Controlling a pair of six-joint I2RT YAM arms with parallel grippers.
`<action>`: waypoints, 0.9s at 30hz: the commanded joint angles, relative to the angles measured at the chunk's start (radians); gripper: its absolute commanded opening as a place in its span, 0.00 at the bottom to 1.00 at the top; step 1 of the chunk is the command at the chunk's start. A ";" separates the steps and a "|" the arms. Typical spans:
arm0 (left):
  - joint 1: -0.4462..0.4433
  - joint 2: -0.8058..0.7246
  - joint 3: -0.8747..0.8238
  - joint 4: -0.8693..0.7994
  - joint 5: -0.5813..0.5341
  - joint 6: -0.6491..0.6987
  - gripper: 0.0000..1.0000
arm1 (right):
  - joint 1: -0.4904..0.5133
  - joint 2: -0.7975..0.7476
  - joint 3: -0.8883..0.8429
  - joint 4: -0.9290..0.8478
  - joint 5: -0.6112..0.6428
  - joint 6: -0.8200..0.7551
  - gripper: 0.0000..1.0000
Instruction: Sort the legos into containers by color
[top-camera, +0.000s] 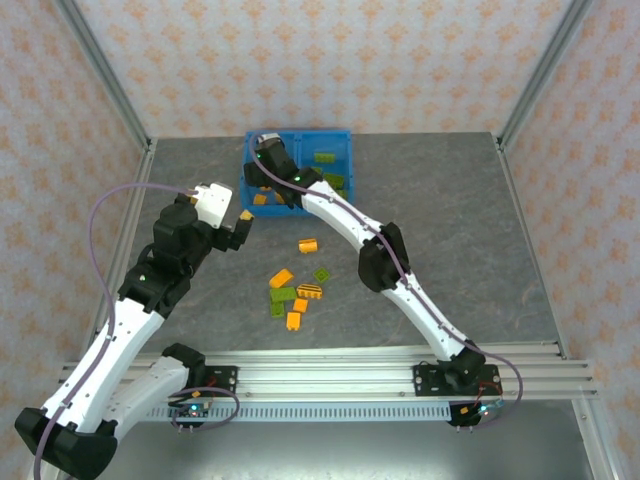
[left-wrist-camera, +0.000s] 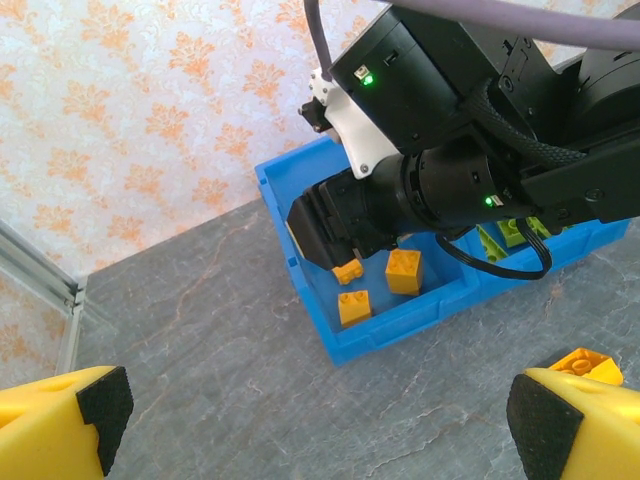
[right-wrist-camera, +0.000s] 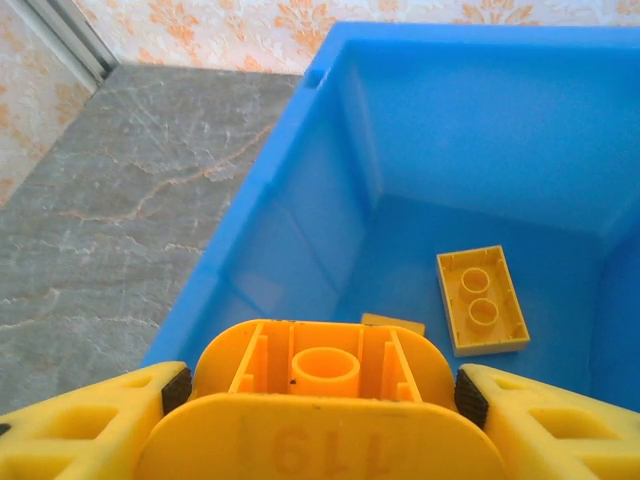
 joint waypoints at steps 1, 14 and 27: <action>0.012 0.001 0.029 -0.006 -0.024 -0.006 1.00 | 0.000 -0.034 0.056 0.038 -0.008 -0.017 0.69; 0.028 0.101 0.051 -0.017 -0.068 -0.043 1.00 | -0.062 -0.439 -0.225 -0.035 -0.036 -0.045 0.80; -0.187 0.578 0.337 -0.252 -0.009 -0.634 0.99 | -0.118 -1.351 -1.442 0.206 -0.033 -0.058 0.93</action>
